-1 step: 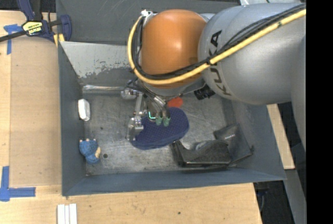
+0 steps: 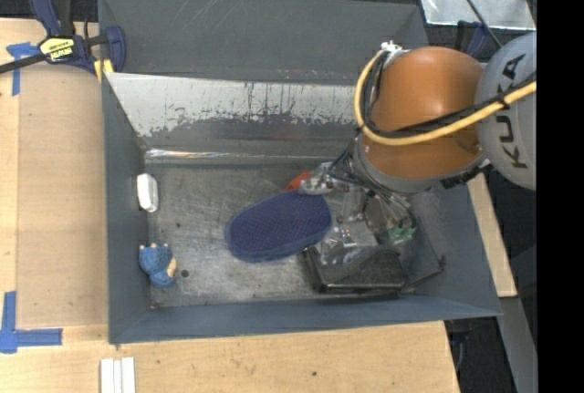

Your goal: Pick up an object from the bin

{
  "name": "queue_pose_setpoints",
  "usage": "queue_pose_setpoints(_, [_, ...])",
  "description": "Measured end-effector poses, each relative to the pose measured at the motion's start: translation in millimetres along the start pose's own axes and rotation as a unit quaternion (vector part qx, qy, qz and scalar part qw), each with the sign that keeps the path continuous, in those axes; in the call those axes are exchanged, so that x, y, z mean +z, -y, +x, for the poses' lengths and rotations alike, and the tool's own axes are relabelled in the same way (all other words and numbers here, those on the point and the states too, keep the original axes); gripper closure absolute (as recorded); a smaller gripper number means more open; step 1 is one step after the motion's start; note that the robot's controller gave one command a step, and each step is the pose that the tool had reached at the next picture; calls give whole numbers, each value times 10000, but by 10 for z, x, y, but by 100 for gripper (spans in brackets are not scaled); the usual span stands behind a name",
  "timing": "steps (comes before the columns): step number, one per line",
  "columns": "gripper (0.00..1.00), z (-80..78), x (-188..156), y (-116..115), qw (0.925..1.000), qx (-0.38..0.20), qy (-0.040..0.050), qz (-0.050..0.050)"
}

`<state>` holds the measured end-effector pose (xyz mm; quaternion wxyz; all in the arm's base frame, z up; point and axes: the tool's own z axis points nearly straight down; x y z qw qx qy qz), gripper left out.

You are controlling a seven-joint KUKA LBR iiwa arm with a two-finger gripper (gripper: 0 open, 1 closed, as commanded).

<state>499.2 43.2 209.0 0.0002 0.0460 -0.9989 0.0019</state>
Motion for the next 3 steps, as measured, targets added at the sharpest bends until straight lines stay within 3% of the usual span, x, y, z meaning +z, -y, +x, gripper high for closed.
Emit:
queue_pose_setpoints(1, [0, -332, 1312, -609, 9717, -2359, 119, -8])
queue_pose_setpoints(2, [100, -337, 1286, -620, 9720, -2346, 126, -19])
queue_pose_setpoints(3, [100, -401, -105, -547, 9720, -2348, 62, -9])
